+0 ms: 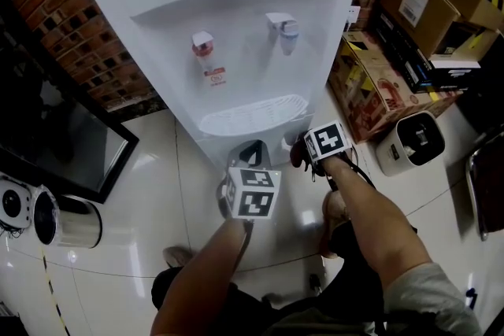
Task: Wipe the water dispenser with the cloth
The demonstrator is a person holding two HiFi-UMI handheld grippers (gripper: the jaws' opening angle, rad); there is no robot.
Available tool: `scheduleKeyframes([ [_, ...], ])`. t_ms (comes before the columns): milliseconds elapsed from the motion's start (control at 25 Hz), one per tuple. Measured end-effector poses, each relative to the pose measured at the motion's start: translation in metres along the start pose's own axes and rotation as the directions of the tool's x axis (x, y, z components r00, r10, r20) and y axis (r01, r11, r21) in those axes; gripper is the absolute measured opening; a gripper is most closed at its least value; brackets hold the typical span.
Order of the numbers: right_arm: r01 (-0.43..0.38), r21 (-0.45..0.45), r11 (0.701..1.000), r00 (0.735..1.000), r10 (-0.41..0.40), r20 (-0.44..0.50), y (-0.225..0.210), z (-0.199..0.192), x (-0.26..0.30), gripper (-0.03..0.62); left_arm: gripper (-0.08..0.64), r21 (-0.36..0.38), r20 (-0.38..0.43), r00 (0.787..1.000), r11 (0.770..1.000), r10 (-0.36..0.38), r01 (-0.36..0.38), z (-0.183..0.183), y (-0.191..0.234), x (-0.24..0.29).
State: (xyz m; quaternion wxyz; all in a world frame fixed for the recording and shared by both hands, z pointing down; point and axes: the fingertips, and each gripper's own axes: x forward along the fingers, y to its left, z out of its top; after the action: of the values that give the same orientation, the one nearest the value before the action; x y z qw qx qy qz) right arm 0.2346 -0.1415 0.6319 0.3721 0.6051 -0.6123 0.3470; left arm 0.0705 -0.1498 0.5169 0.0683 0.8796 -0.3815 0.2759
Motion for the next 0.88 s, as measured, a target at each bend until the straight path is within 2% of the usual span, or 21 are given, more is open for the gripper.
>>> scheduleKeyframes([
  [160, -0.102, 0.003, 0.995, 0.994, 0.102, -0.043, 0.022, -0.011, 0.005, 0.086, 0.000, 0.109, -0.042, 0.999, 0.994, 0.011, -0.006, -0.016, 0.001, -0.006],
  [240, -0.150, -0.022, 0.988, 0.987, 0.149, -0.058, 0.044, -0.013, 0.006, 0.084, 0.000, 0.128, -0.064, 0.998, 0.992, 0.014, -0.006, -0.026, 0.008, -0.011],
  [400, -0.261, -0.101, 0.960, 0.965, 0.256, -0.063, 0.113, -0.006, 0.006, 0.084, 0.000, 0.089, -0.103, 0.994, 0.996, 0.030, -0.020, -0.050, 0.044, -0.027],
  [480, -0.310, -0.140, 0.940, 0.950, 0.305, -0.061, 0.150, -0.001, 0.005, 0.084, 0.000, 0.096, -0.116, 0.988, 0.992, 0.098, -0.087, -0.063, 0.076, -0.037],
  [560, -0.344, -0.170, 0.924, 0.939, 0.338, -0.062, 0.180, 0.002, 0.005, 0.084, 0.000, 0.071, -0.113, 0.977, 0.982, 0.183, -0.176, -0.077, 0.111, -0.046],
  [680, -0.377, -0.220, 0.900, 0.926, 0.370, -0.071, 0.219, 0.003, 0.009, 0.084, 0.000, -0.017, -0.133, 0.952, 0.960, 0.274, -0.279, -0.108, 0.152, -0.062],
  [760, -0.384, -0.251, 0.889, 0.923, 0.376, -0.080, 0.237, 0.005, 0.017, 0.084, 0.000, -0.045, -0.153, 0.942, 0.950, 0.299, -0.309, -0.124, 0.167, -0.070],
  [880, -0.385, -0.265, 0.884, 0.923, 0.374, -0.091, 0.258, 0.005, 0.030, 0.084, 0.000, -0.116, -0.133, 0.941, 0.938, 0.312, -0.328, -0.130, 0.180, -0.080],
])
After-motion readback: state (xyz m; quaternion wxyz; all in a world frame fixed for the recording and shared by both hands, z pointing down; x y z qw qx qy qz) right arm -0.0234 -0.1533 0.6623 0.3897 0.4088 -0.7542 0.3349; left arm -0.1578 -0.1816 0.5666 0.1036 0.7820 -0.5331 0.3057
